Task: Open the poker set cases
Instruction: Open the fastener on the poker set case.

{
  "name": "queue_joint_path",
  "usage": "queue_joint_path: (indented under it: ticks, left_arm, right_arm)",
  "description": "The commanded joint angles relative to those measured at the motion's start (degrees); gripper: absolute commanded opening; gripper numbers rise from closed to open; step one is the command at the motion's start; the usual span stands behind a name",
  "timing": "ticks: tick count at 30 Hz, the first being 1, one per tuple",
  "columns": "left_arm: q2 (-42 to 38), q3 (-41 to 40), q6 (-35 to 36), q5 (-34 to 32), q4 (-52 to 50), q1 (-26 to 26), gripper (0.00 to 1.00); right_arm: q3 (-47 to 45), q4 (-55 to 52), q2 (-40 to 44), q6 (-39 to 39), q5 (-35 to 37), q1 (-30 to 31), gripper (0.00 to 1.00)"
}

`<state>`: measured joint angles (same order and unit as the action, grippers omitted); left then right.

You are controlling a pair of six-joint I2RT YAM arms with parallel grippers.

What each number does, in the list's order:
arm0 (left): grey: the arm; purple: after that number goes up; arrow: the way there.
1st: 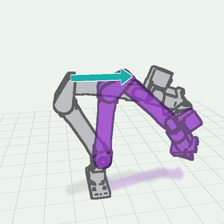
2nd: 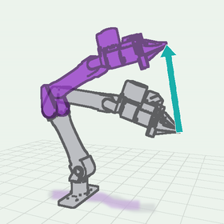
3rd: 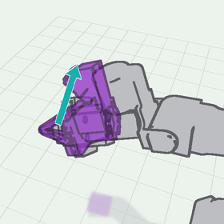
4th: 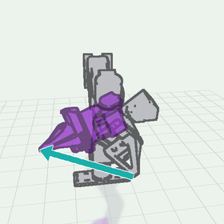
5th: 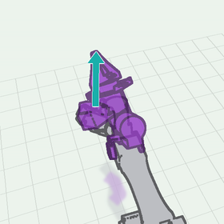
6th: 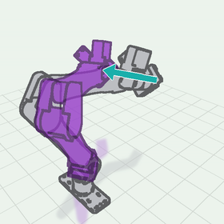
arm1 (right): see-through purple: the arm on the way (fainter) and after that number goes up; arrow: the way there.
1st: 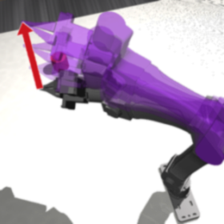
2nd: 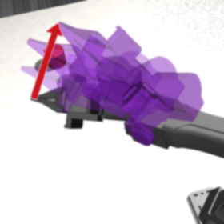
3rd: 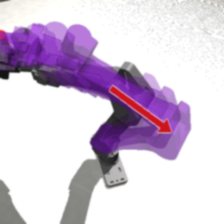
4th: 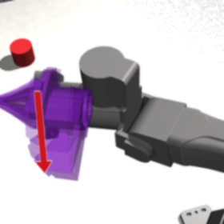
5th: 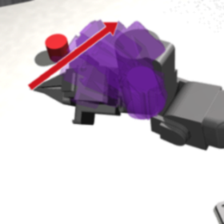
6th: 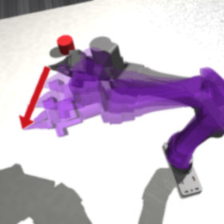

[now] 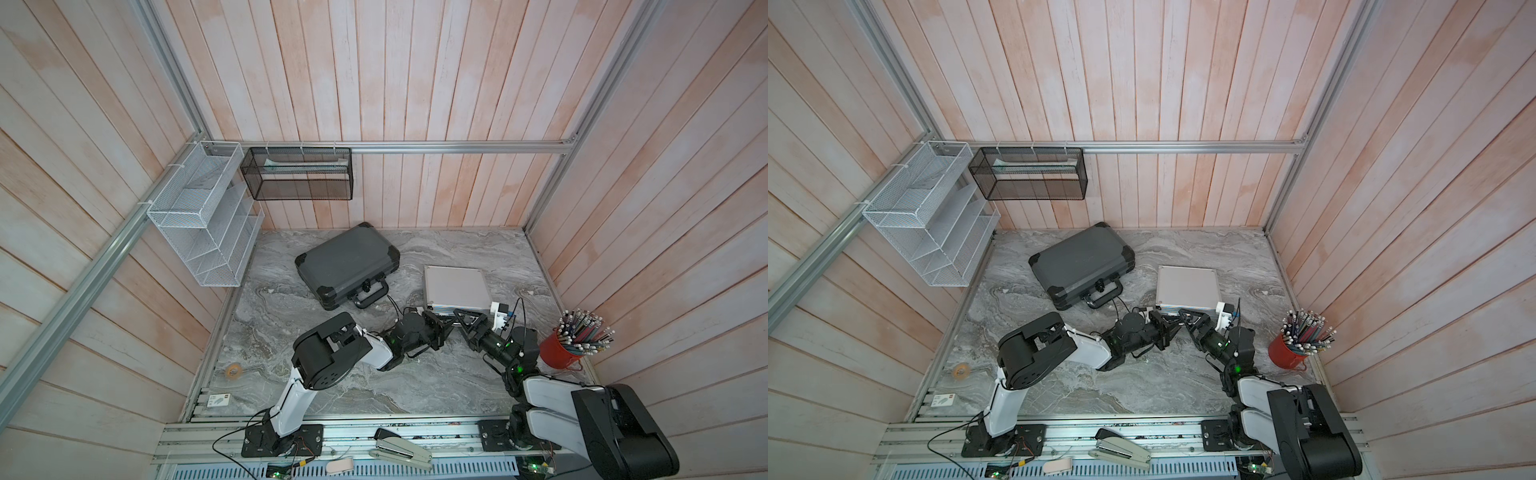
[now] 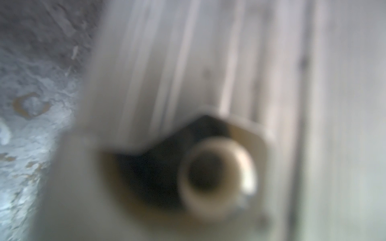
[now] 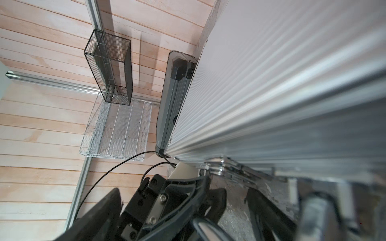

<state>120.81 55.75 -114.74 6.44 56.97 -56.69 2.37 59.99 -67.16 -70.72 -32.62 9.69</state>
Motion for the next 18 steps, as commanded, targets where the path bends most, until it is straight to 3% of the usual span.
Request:
queue_joint_path:
  ticks: [1,12,18]
  left_arm:
    - [0.07,0.51,-1.45,-1.08,10.32,0.0,0.0]
    - [0.05,0.59,-1.89,-1.19,11.02,0.39,0.0]
    - [-0.23,0.92,-1.45,-0.83,10.62,0.35,0.0]
  right_arm:
    - [0.5,1.6,1.96,-0.35,-0.58,-0.24,0.94]
    - [0.21,-8.2,3.62,3.51,0.35,-1.17,0.97]
    - [-0.16,-6.29,1.32,3.92,0.3,-1.68,0.98]
